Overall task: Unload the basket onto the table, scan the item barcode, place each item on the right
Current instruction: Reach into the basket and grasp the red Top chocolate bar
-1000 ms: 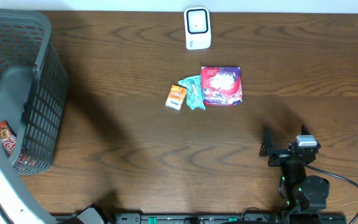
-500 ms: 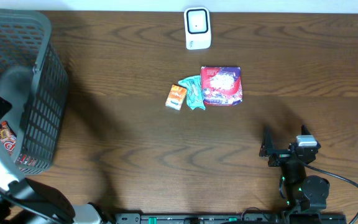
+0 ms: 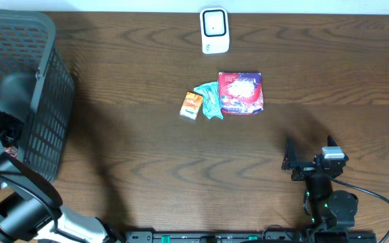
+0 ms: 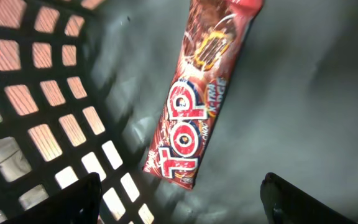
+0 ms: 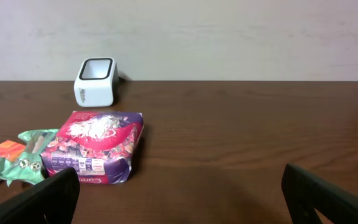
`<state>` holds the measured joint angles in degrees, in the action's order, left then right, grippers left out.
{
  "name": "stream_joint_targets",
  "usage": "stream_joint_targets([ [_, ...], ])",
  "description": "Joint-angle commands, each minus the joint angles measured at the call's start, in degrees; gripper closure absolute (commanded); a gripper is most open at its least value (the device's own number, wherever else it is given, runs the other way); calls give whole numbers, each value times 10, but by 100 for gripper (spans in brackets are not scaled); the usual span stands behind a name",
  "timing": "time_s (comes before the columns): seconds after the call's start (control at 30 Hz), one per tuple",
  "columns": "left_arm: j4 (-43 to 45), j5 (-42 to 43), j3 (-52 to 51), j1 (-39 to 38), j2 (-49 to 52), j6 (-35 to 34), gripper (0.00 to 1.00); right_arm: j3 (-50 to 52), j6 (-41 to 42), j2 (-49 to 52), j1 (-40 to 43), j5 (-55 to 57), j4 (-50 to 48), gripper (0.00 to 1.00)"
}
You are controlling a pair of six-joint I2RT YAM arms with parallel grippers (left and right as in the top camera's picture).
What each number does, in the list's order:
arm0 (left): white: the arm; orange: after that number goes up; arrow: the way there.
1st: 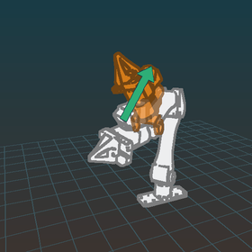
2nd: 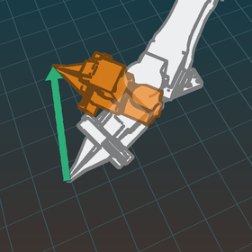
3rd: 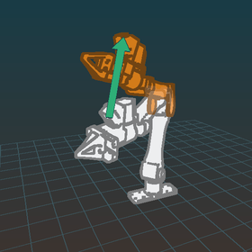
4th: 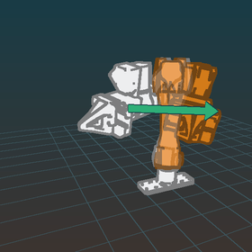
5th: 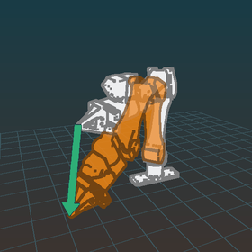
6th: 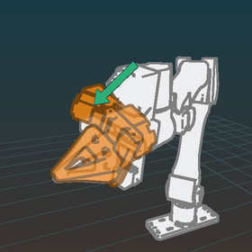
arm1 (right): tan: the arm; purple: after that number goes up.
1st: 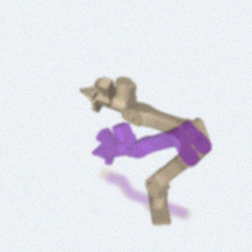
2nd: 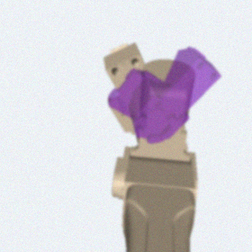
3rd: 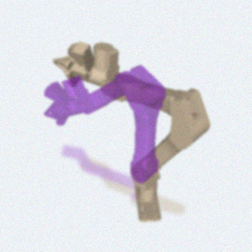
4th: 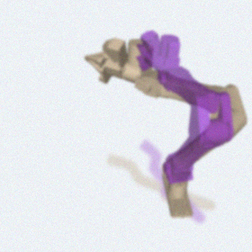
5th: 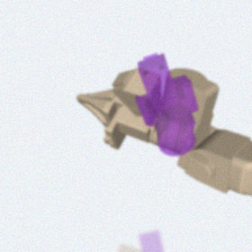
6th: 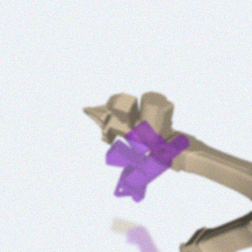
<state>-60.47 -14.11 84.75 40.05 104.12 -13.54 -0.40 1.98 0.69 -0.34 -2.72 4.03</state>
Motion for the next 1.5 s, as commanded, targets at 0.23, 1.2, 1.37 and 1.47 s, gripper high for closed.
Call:
stream_joint_targets([
  [0.23,58,-5,-62,28,7,-8,19,0,6,-4,2,5,3,1],
  [1.2,188,77,-122,54,73,28,19,0,6,-4,2,5,3,1],
  [1.37,186,77,-122,54,78,28,67,0,6,-4,2,5,3,1],
  [1.47,182,76,-122,54,73,28,92,0,6,-4,2,5,3,1],
])
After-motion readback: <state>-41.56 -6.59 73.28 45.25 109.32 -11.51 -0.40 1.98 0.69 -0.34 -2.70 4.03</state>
